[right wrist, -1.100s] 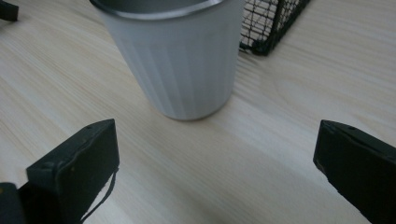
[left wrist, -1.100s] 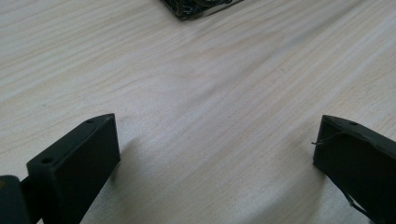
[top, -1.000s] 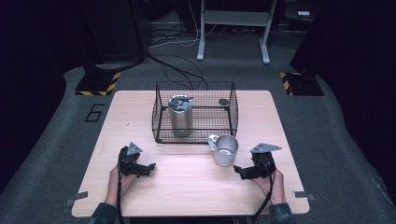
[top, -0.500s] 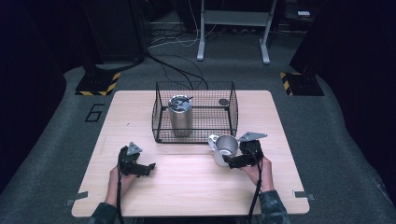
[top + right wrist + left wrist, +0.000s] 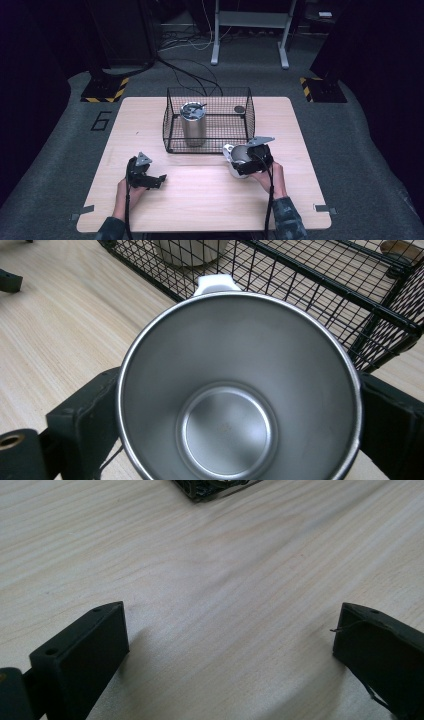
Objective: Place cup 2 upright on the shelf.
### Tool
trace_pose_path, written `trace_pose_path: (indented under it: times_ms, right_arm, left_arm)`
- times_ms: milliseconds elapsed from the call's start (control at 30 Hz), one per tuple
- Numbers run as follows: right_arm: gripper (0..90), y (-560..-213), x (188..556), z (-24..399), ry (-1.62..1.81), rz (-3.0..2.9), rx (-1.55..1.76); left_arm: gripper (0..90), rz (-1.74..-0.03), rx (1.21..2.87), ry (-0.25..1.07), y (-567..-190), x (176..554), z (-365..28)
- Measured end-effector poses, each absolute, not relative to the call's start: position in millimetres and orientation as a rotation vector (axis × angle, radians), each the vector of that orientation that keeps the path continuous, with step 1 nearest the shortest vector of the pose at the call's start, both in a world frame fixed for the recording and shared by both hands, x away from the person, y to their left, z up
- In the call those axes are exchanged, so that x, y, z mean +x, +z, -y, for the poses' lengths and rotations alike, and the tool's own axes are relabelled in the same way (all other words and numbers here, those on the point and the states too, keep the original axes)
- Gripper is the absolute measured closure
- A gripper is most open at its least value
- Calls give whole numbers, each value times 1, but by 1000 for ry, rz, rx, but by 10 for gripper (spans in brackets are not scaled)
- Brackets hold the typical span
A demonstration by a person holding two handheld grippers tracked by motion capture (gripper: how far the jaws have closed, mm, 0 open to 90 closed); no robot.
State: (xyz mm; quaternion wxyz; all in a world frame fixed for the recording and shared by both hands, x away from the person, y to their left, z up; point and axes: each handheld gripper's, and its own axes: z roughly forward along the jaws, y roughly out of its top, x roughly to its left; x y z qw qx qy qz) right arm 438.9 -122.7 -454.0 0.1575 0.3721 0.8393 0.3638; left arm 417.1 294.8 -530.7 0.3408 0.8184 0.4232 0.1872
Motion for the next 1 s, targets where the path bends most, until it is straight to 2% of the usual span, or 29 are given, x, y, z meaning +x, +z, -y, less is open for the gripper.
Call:
trace_pose_path:
  times_ms: [500, 1000]
  right_arm:
    - [57, -455, 432, 122, 1066, -2386, 1063]
    - [57, -436, 421, 126, 1122, -2366, 1045]
  left_arm:
    - [12, -1101, 2129, 489, -531, 417, -295]
    - [10, -1102, 2134, 493, -530, 418, -294]
